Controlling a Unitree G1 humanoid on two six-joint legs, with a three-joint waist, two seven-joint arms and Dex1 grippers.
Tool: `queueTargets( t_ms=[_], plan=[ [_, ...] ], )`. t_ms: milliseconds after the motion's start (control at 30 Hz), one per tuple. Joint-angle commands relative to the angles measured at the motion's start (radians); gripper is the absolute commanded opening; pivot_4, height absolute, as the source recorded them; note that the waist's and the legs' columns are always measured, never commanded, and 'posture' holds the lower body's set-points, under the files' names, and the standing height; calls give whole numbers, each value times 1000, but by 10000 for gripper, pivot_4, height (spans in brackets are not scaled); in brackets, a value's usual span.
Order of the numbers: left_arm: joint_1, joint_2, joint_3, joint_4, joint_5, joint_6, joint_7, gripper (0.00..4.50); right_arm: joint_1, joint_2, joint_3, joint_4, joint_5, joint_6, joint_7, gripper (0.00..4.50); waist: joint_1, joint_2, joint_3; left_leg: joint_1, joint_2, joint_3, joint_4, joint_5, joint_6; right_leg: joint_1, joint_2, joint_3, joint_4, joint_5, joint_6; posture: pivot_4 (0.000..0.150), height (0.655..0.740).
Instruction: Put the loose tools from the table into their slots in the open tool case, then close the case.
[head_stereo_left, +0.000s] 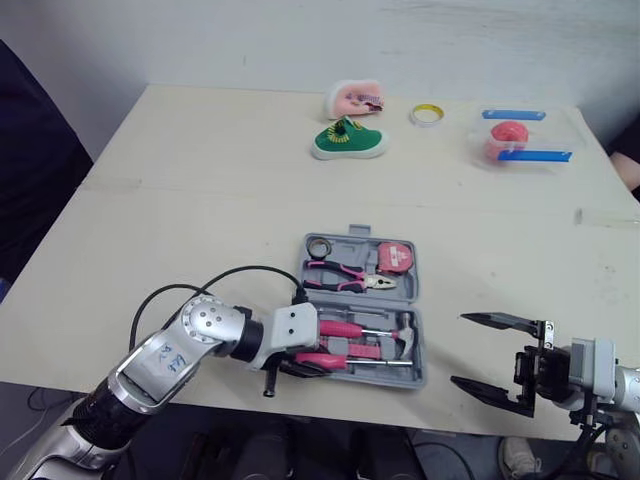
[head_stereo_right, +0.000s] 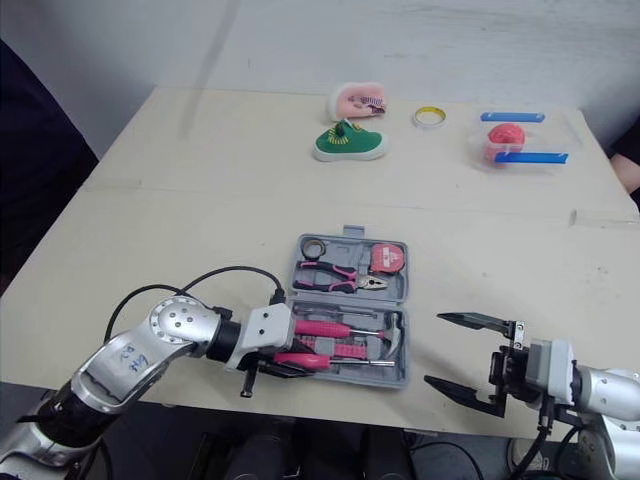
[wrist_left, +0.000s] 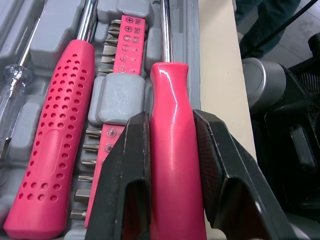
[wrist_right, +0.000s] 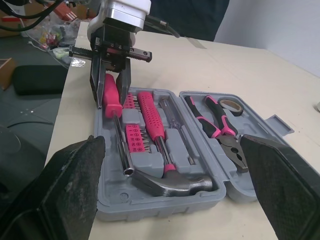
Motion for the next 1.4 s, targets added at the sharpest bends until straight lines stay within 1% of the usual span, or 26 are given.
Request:
queueTargets(
  t_ms=[33,100,233,300,333,367,433,633,767,867,900,933,967,1000,1033,1200,1333,1400],
  plan=[
    [-36,-18,-3,16,16,-15,-4,5641,8,-1,-22,-26,7,-6,-9,45000,2,0,0,0,0,0,0,0,0,0,0,0,0,0,0,1500,7400],
    [-49,-21,-10,25,28,-9,-6,5641,10,-1,-18,-41,4,7,-29,45000,2,0,0,0,0,0,0,0,0,0,0,0,0,0,0,1500,7400],
    [-26,-37,2,19,-1,6,-12,5641,20,1,-16,-54,-2,26,-58,45000,-1,0,0,0,0,0,0,0,0,0,0,0,0,0,0,1500,7400],
    [-10,-58,19,18,7,-32,10,15939,28,-1,-15,-62,-5,30,-62,45000,0,0,0,0,0,0,0,0,0,0,0,0,0,0,0,1500,7400],
    [-8,-64,26,13,7,-59,7,17898,29,-1,-15,-65,-5,29,-63,45000,0,0,0,0,0,0,0,1,0,0,0,0,0,0,0,1500,7400],
    [-7,-70,37,11,5,-93,2,23056,29,-1,-15,-67,-6,28,-65,45000,0,0,0,0,0,0,0,1,0,0,0,0,0,0,0,1500,7400],
    [-10,-83,66,16,-16,-139,-13,30093,25,-2,-16,-68,-9,26,-70,45000,0,0,0,0,0,0,1,1,0,0,0,0,0,0,0,1500,7400],
    [10,-113,177,50,-108,-266,-81,30093,18,-5,-30,-54,-10,15,-75,45000,-1,0,0,0,0,0,0,1,0,0,0,0,0,0,0,1500,7400],
    [41,-151,277,80,-221,-320,-126,30093,21,4,-30,-50,-14,11,-84,45000,-1,0,0,0,0,0,1,1,0,0,0,-1,0,0,0,1500,7400],
    [69,-178,301,106,-247,-360,-142,21755,24,15,-21,-47,-18,6,-88,45000,0,0,0,0,0,0,1,1,0,0,0,-1,0,0,0,1500,7400],
    [75,-182,301,110,-253,-356,-141,16822,25,16,-20,-46,-20,4,-87,45000,0,0,0,0,0,0,1,1,0,0,0,-1,0,0,0,1500,7400],
    [82,-184,281,123,-228,-368,-140,11622,25,18,-18,-44,-22,4,-86,45000,0,0,0,0,0,0,1,1,0,0,0,-1,0,0,0,1500,7400],
    [87,-186,268,130,-209,-377,-138,7694,26,19,-18,-44,-22,4,-84,45000,0,0,0,0,0,0,1,1,0,0,0,-1,0,0,0,1500,7400],
    [95,-186,249,138,-186,-395,-142,2592,28,21,-17,-45,-22,6,-84,45000,0,0,0,0,0,0,1,1,0,0,0,-1,0,0,0,1500,7400],
    [105,-187,225,150,-161,-407,-141,393,29,21,-16,-45,-22,7,-83,45000,0,0,0,0,0,0,1,1,0,0,0,-1,0,0,0,1500,7400],
    [126,-219,161,216,-72,-462,-110,393,40,25,-14,-54,-28,8,-87,45000,0,0,0,0,0,0,1,1,0,0,0,-1,0,0,0,1500,7400],
    [123,-216,110,264,-34,-456,-131,393,50,24,-16,-63,-31,17,-96,45000,0,0,0,0,0,0,1,1,0,0,0,-1,0,0,0,1500,7400],
    [110,-217,100,305,-8,-489,-139,393,56,22,-15,-69,-29,24,-98,45000,0,0,0,0,0,0,1,1,0,0,0,-1,0,0,0,1500,7400]
  ],
)
